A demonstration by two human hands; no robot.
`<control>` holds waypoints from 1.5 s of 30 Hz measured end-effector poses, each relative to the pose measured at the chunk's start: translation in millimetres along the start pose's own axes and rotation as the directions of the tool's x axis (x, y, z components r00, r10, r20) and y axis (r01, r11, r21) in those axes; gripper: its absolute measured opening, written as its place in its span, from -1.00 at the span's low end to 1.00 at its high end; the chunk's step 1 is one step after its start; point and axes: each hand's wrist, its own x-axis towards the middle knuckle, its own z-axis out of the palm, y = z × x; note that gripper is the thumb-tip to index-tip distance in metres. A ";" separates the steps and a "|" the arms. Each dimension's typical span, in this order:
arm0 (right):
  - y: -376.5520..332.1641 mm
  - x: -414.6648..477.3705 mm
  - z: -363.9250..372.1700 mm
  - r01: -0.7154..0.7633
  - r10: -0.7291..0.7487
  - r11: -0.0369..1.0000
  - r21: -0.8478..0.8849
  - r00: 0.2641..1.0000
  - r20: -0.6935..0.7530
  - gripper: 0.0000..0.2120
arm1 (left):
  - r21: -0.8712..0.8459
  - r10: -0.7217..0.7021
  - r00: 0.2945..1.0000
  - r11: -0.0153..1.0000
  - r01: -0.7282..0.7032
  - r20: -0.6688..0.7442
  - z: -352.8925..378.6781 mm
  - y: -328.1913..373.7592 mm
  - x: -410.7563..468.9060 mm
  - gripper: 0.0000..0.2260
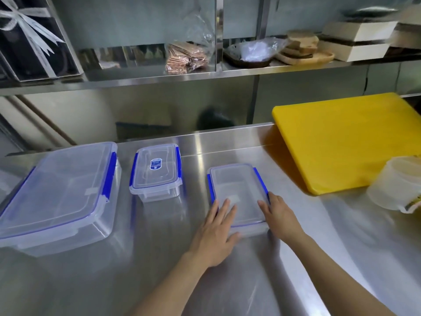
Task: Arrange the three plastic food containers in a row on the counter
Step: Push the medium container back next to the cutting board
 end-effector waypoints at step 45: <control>-12.2 102.9 27.5 0.379 -0.501 0.726 -0.573 0.863 -0.065 -0.56 | 0.056 -0.179 0.980 0.981 0.184 -0.084 6.1 -24.8 114.3 -0.17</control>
